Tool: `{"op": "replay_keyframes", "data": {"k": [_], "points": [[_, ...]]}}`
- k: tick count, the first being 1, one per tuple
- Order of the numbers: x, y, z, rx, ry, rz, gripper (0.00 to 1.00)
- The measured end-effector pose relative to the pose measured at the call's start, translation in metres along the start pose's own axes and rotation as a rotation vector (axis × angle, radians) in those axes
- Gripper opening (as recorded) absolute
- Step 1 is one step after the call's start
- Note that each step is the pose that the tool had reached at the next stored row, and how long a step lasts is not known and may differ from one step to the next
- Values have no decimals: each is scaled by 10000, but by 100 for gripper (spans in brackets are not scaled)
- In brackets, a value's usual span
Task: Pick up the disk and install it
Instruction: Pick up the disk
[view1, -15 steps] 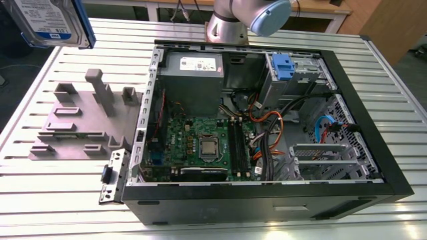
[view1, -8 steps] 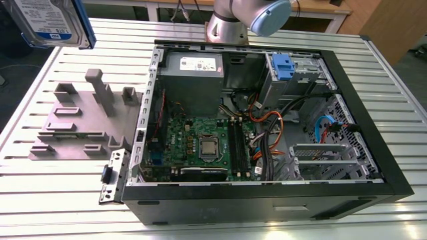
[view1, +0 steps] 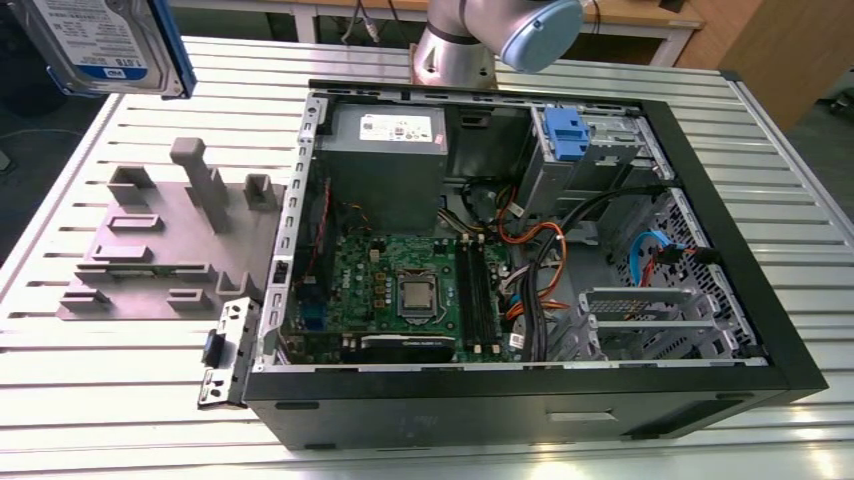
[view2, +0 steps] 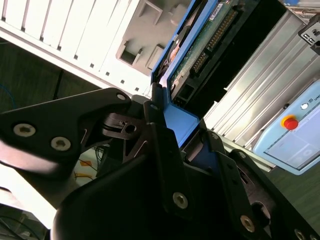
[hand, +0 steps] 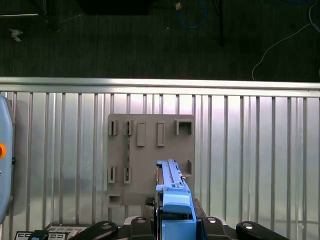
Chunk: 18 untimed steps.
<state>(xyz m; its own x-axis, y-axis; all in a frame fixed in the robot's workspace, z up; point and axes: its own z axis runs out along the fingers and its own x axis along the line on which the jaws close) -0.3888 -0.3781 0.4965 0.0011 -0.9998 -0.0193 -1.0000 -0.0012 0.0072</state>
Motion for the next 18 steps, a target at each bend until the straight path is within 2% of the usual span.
{"op": "replay_keyframes", "data": {"k": [18], "points": [[2,-97,-1,0,0,0,37]]}}
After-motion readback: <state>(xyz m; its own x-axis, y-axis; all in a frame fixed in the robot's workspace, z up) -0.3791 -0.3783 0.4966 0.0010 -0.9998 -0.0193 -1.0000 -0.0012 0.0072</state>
